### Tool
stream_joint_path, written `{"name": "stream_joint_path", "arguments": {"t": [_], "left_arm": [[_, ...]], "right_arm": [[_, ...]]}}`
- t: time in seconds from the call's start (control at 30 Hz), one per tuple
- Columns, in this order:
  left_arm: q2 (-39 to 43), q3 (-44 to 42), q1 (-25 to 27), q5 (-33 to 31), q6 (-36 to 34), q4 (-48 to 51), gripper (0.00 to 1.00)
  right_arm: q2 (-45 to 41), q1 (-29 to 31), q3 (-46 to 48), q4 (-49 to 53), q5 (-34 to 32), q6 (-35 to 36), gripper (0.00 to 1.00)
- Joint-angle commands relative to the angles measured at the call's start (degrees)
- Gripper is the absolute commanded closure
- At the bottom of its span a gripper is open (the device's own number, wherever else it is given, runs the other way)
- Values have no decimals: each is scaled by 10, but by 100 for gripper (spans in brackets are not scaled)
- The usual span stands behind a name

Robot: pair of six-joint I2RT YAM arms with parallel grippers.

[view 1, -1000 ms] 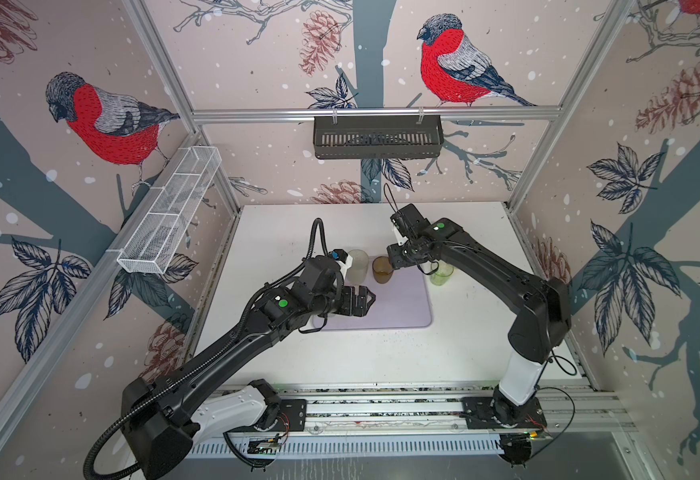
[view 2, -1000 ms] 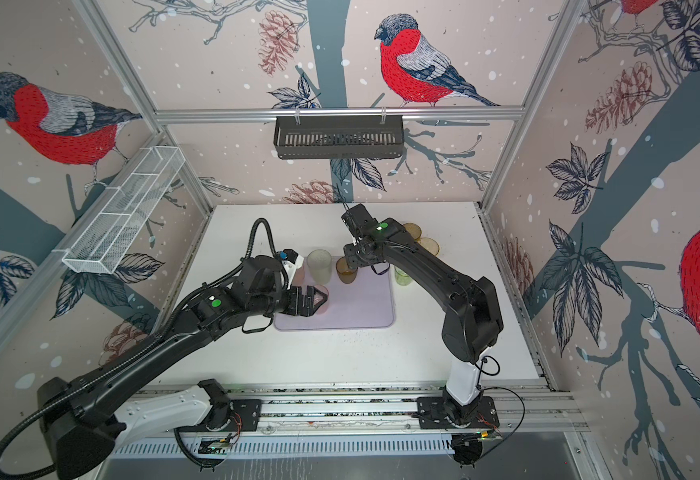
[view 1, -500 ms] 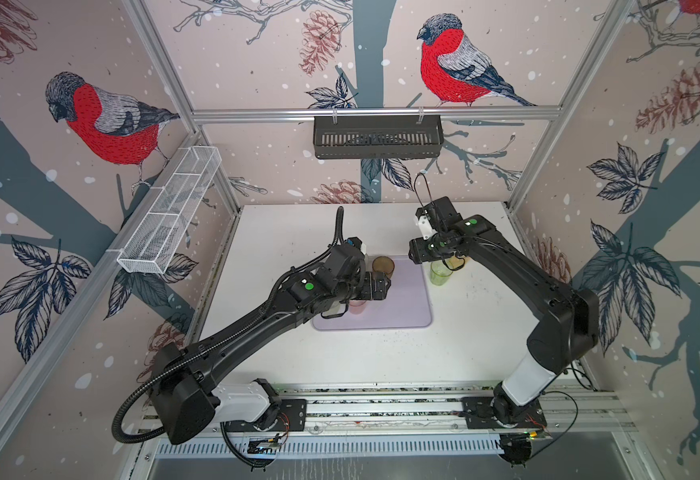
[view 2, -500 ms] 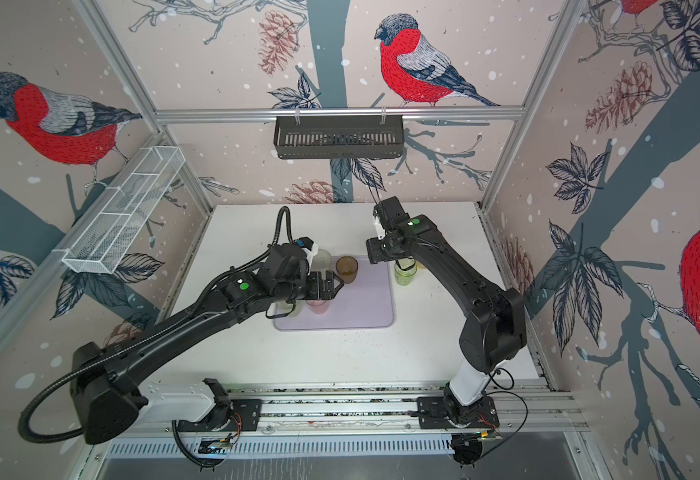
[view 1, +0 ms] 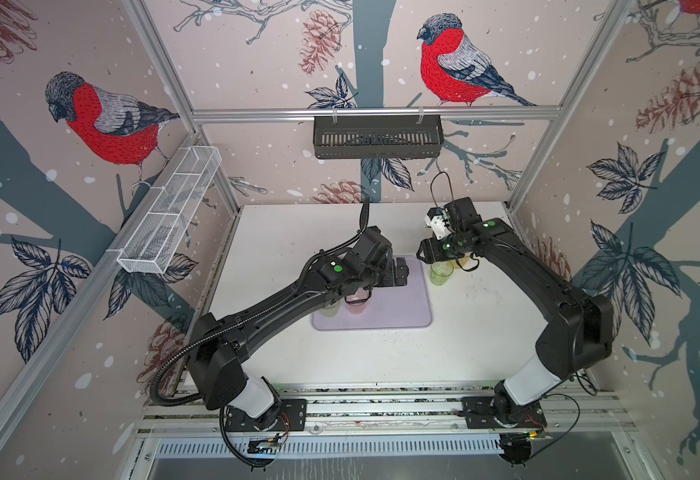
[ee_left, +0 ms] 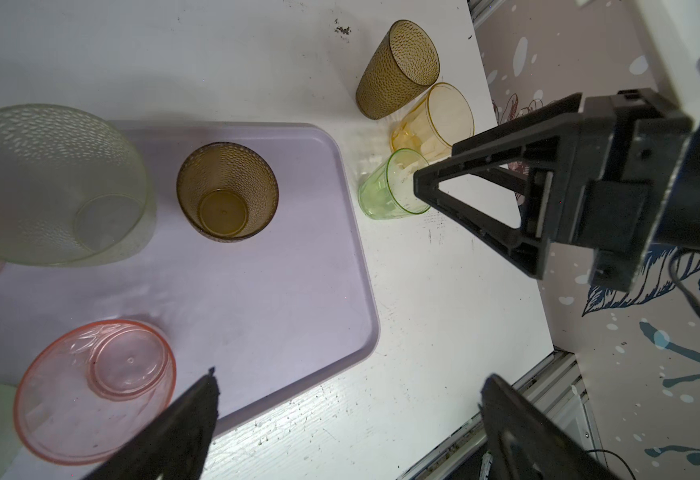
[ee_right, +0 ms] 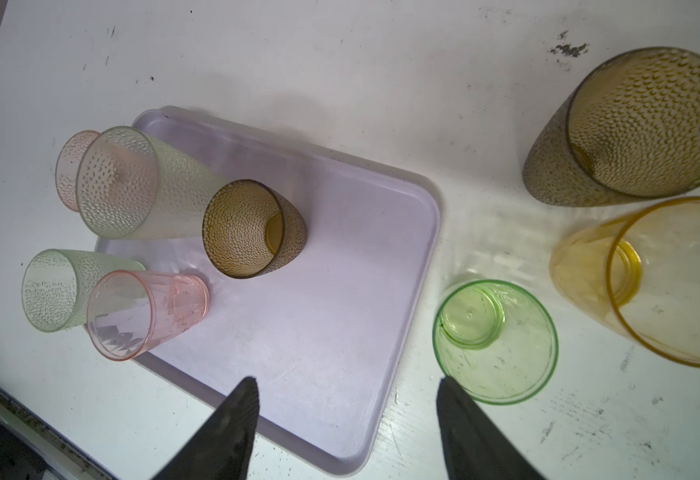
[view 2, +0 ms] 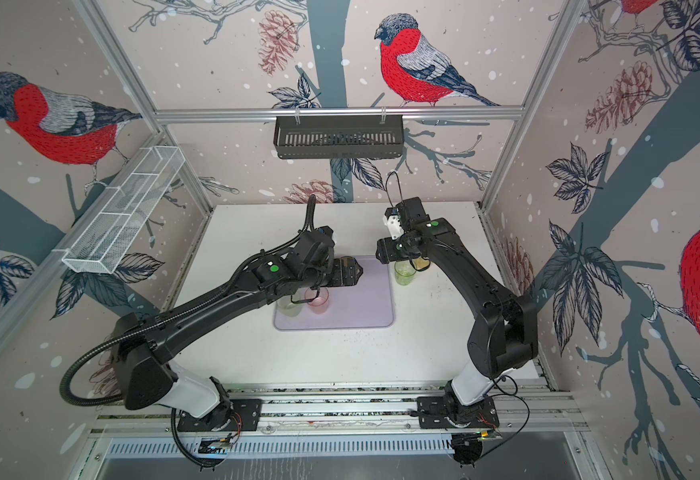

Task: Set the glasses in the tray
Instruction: 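Move the right gripper over the light green cup while the left arm shifts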

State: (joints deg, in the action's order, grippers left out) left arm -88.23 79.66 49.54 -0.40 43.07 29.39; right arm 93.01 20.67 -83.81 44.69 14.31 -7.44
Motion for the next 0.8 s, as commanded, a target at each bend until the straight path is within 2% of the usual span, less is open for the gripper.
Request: {"name": "stream_joint_path", "arguments": {"t": [0.0, 0.2, 0.4, 0.63, 0.77], "left_arm": [[-16, 24, 8, -21, 4, 23, 2], [-40, 41, 8, 9, -32, -12, 2], [-95, 153, 8, 23, -147, 86, 2], [-80, 127, 11, 79, -188, 55, 2], [-54, 100, 12, 70, -203, 50, 2]], "right_arm": [[-13, -9, 14, -25, 28, 15, 30], [-19, -29, 21, -16, 4, 7, 31], [-30, -50, 31, -3, -36, -20, 31], [-41, -74, 51, 15, -66, -33, 31], [-49, -84, 75, 15, -78, -32, 31]]}}
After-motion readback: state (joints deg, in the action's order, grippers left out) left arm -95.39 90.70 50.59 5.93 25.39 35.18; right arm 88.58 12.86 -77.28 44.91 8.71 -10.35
